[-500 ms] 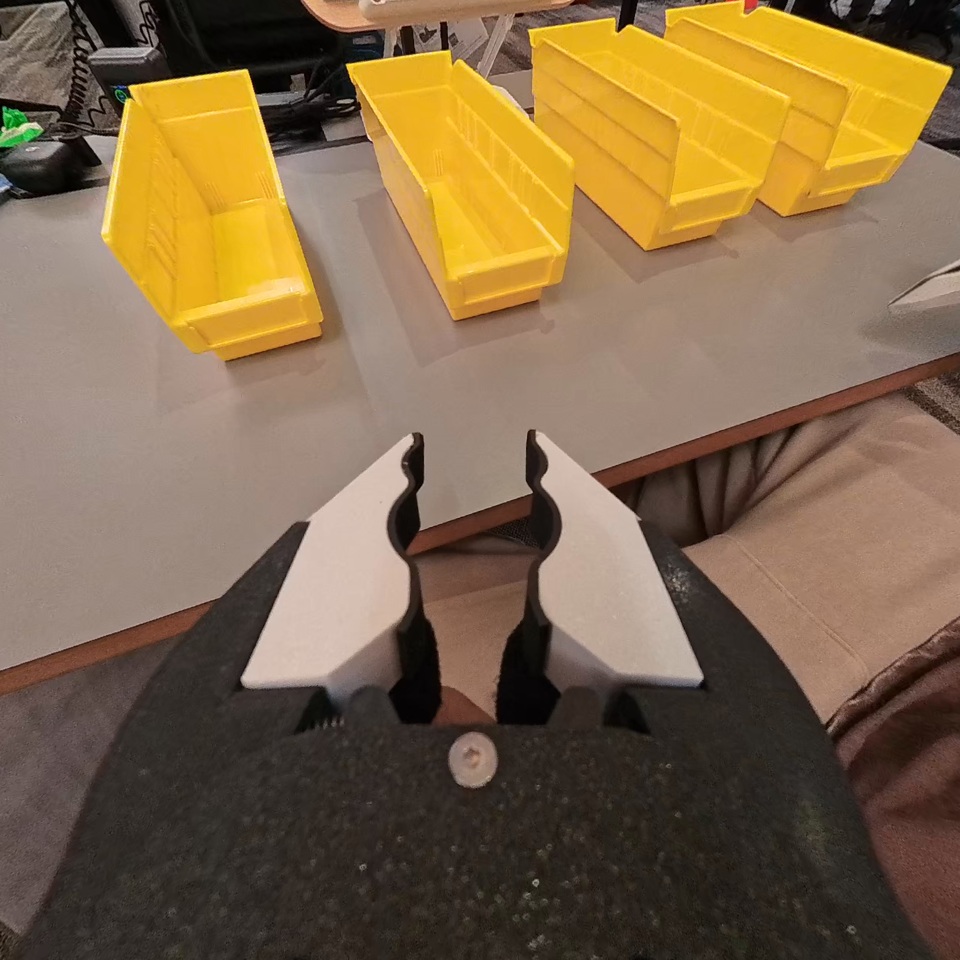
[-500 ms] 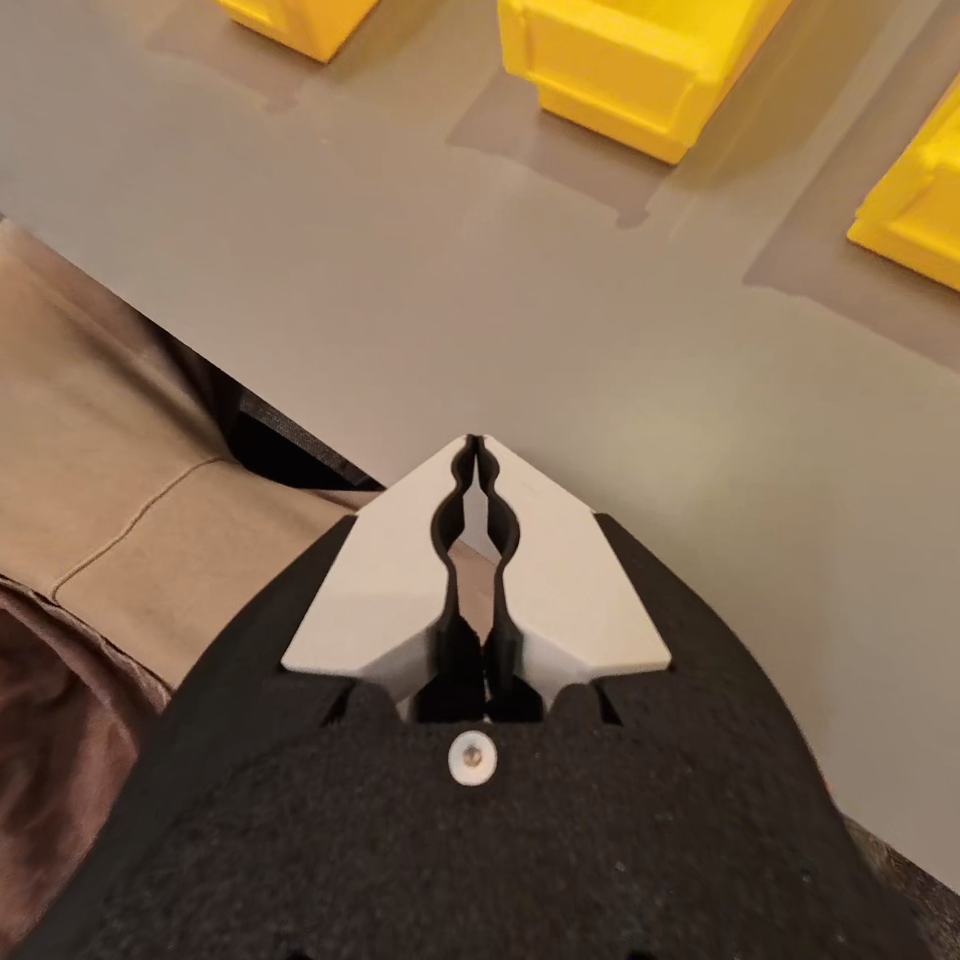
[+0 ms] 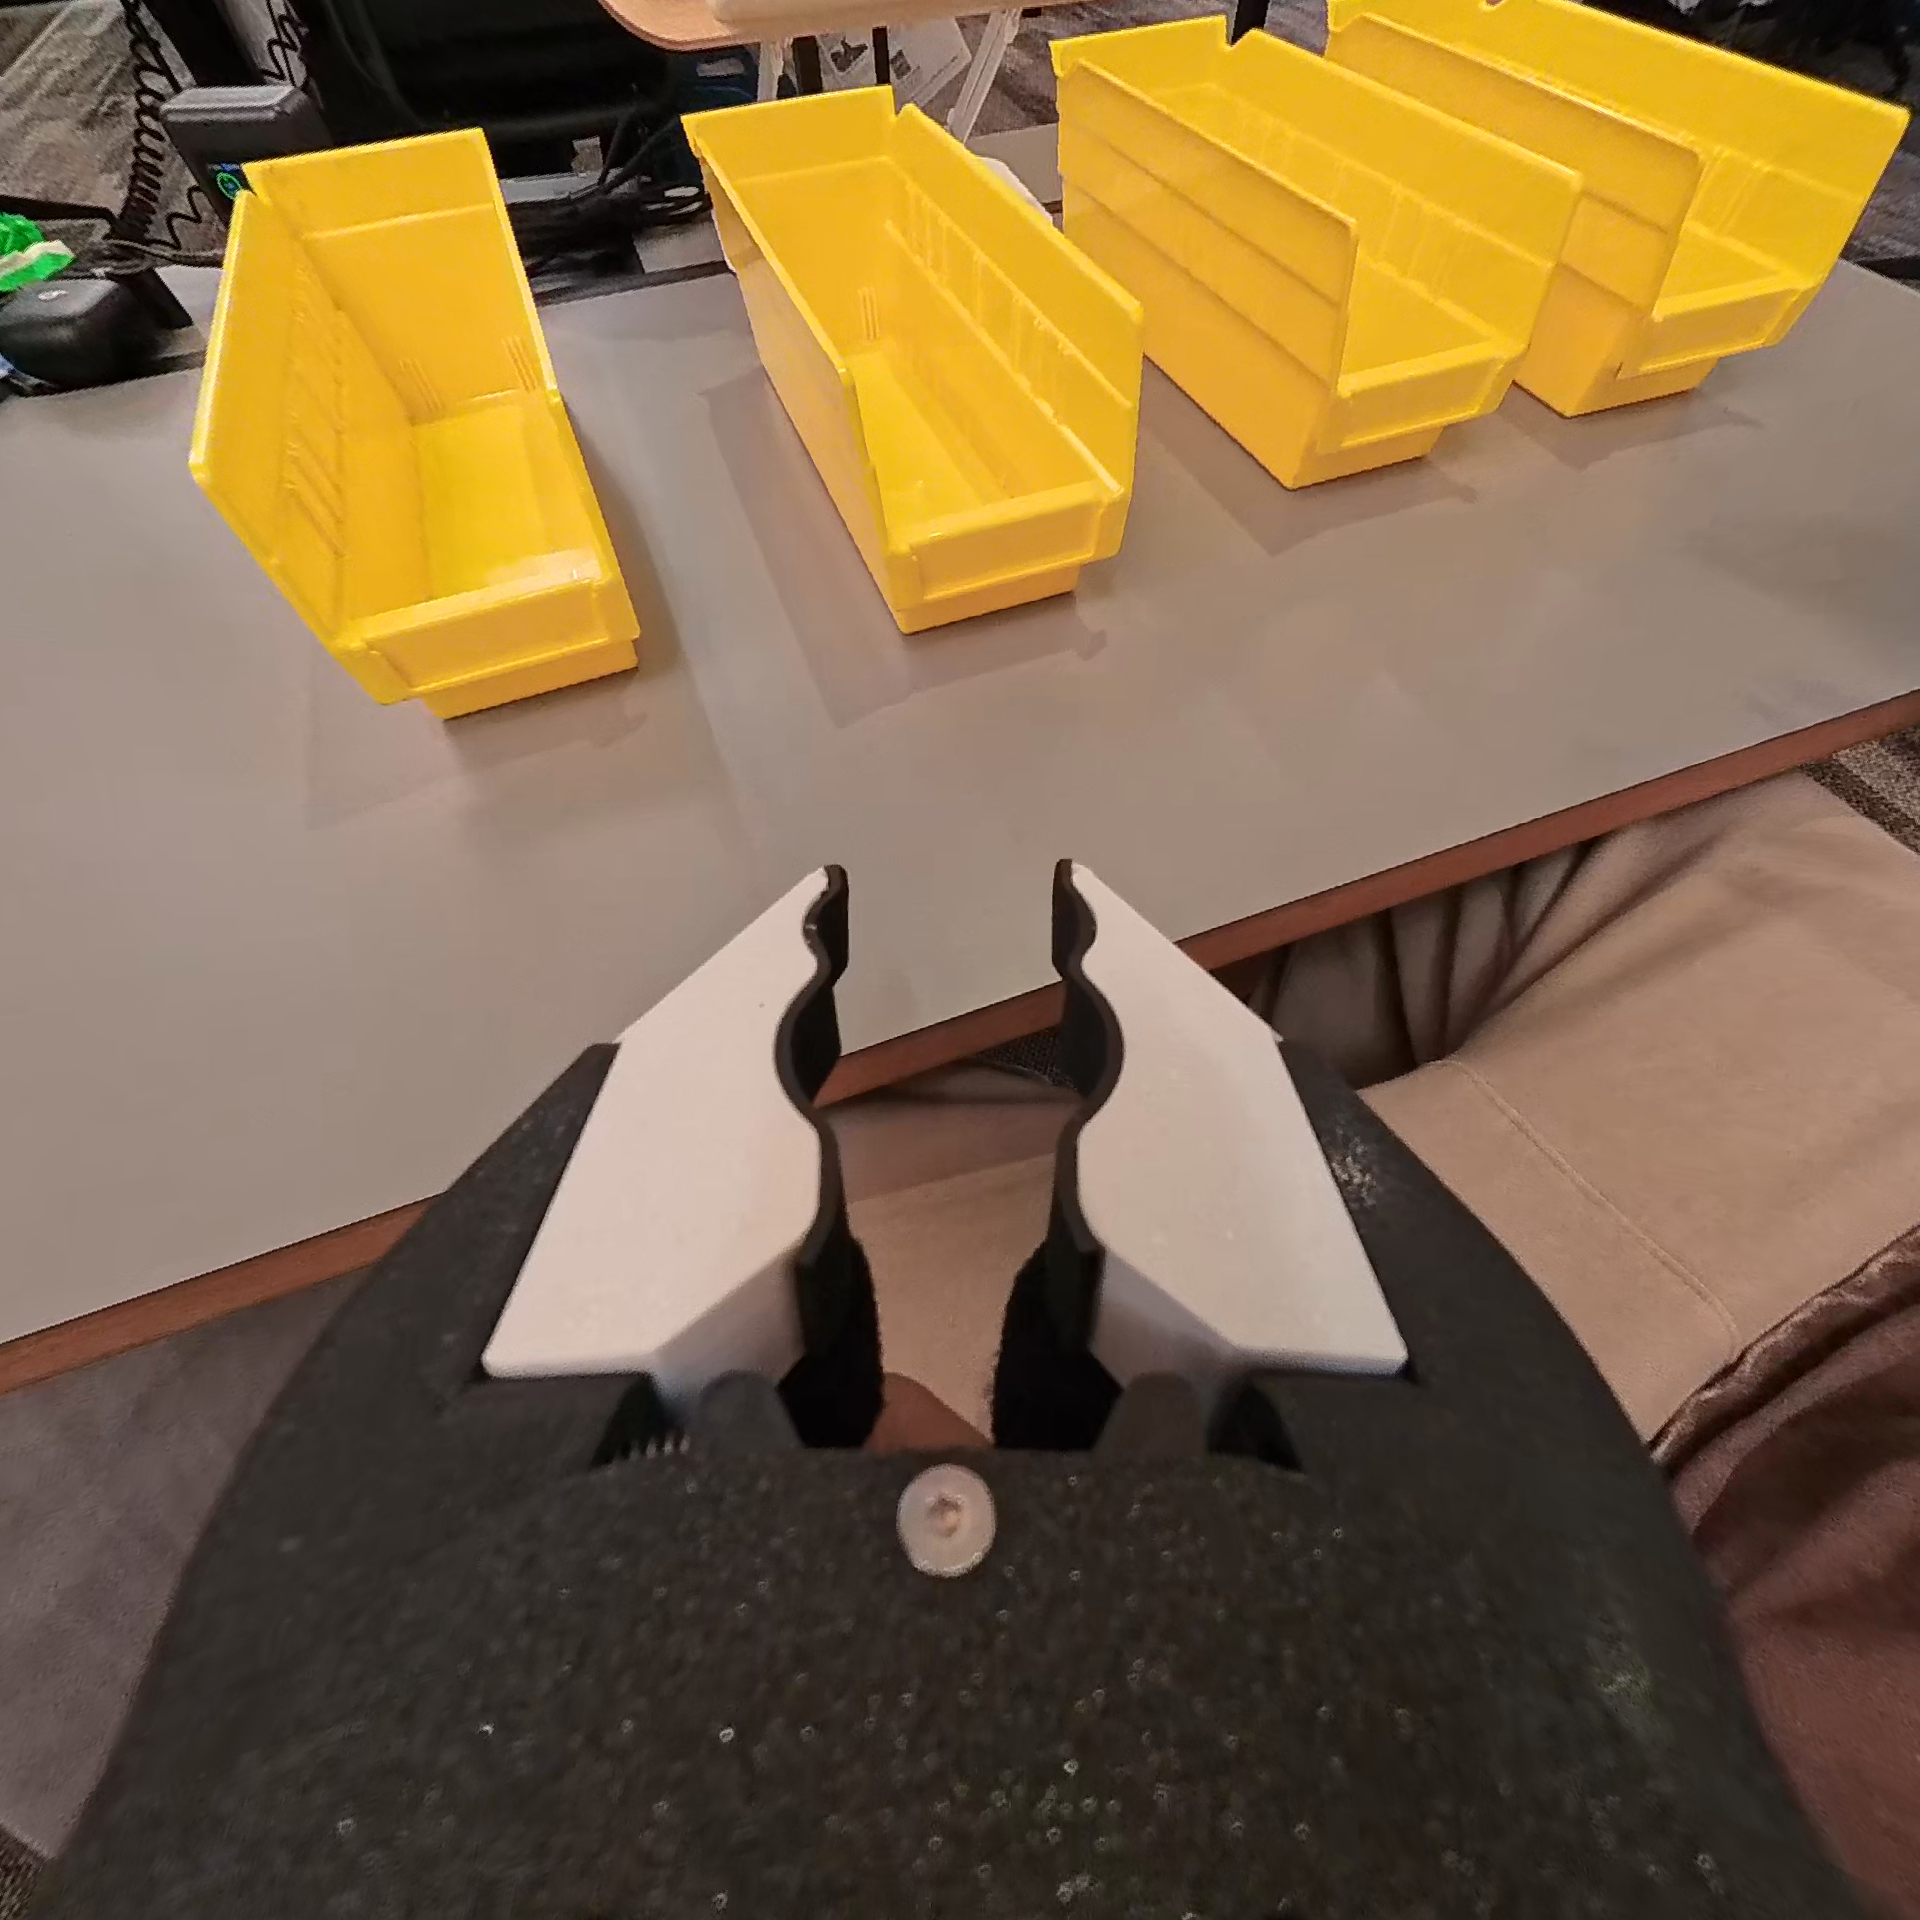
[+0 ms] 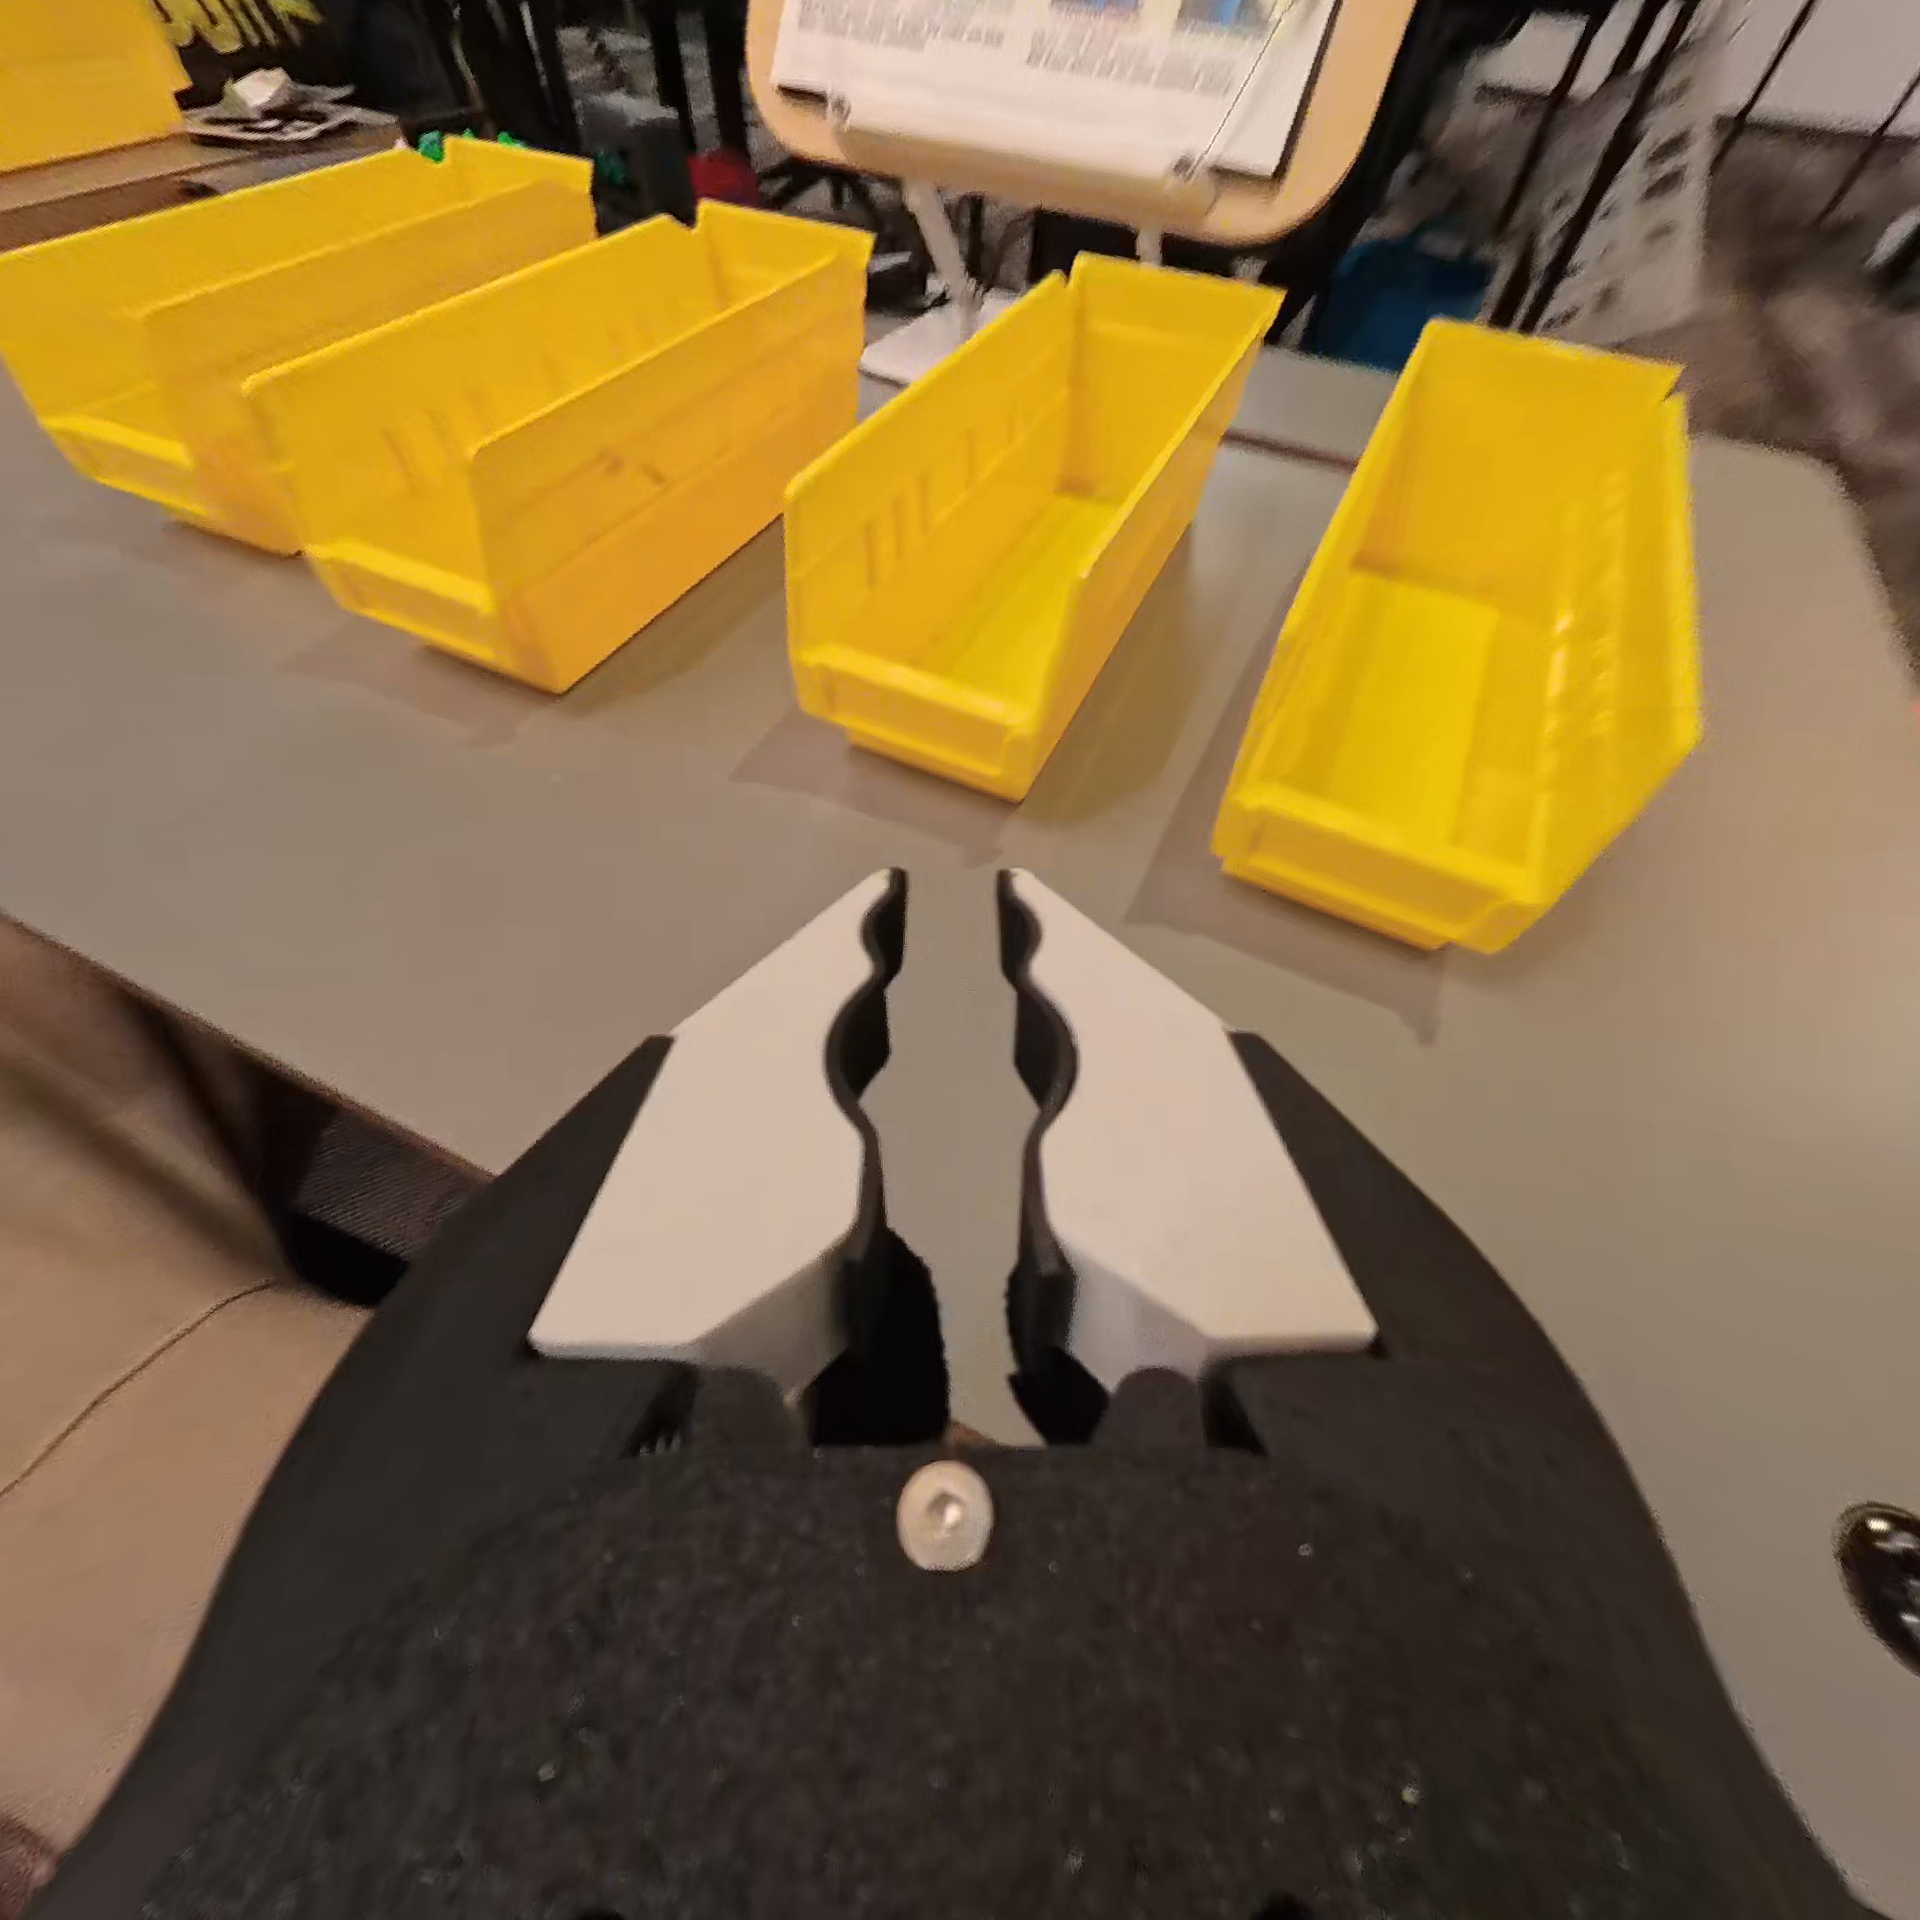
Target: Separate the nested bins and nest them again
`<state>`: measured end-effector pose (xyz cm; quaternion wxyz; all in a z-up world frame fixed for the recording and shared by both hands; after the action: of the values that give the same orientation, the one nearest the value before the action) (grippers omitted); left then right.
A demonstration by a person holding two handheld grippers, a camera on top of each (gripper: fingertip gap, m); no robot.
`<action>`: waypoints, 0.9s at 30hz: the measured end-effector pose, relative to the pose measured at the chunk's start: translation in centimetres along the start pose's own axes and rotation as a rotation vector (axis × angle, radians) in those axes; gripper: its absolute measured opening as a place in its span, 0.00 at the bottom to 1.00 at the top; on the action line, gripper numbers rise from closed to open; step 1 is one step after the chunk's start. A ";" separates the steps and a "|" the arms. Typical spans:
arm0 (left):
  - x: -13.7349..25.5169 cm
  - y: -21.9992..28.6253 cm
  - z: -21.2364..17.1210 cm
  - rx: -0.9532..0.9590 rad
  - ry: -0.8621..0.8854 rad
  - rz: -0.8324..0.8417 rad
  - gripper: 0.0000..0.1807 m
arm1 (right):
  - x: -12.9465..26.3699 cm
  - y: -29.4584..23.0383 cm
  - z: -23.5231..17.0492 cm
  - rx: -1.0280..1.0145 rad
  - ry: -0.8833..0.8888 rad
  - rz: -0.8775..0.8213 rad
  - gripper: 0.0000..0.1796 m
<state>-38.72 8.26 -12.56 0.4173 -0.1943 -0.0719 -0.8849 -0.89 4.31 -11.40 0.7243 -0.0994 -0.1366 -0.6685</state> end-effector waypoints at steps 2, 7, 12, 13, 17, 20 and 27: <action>0.0 0.0 0.0 0.000 0.000 0.000 0.21 | 0.2 0.2 0.5 0.027 0.035 -0.023 0.17; 0.0 0.1 0.0 -0.003 -0.002 0.000 0.21 | 0.4 -0.6 0.1 -0.135 0.014 0.100 0.32; 0.0 0.0 0.0 -0.003 -0.001 0.002 0.20 | 0.8 0.6 0.7 -0.171 0.046 0.073 0.42; 0.0 0.1 0.0 -0.003 -0.002 0.001 0.20 | 0.7 0.4 0.7 -0.167 0.046 0.086 0.41; 0.0 0.1 0.0 -0.006 -0.002 0.002 0.20 | 0.6 -0.5 -0.2 -0.108 -0.006 0.128 0.21; 0.0 0.1 0.0 -0.008 -0.002 0.004 0.20 | 0.8 -0.5 -1.0 -0.038 -0.043 0.103 0.00; 0.1 -0.5 -0.3 0.013 -0.011 0.020 0.20 | -1.2 6.0 -0.4 -0.082 -0.054 -0.252 0.01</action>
<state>-39.24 8.37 -12.77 0.4268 -0.1972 -0.0780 -0.8791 5.08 5.79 -11.97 0.6261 -0.1290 -0.1402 -0.7561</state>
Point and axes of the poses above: each gripper's, where its closed fingertips meet, x back along the fingers, z out of its top, y = z × x across the jaws, the point moved 2 cm from there along x, back along the fingers, and after that the axes turned 2 degrees about y, right-handed, at the moved point
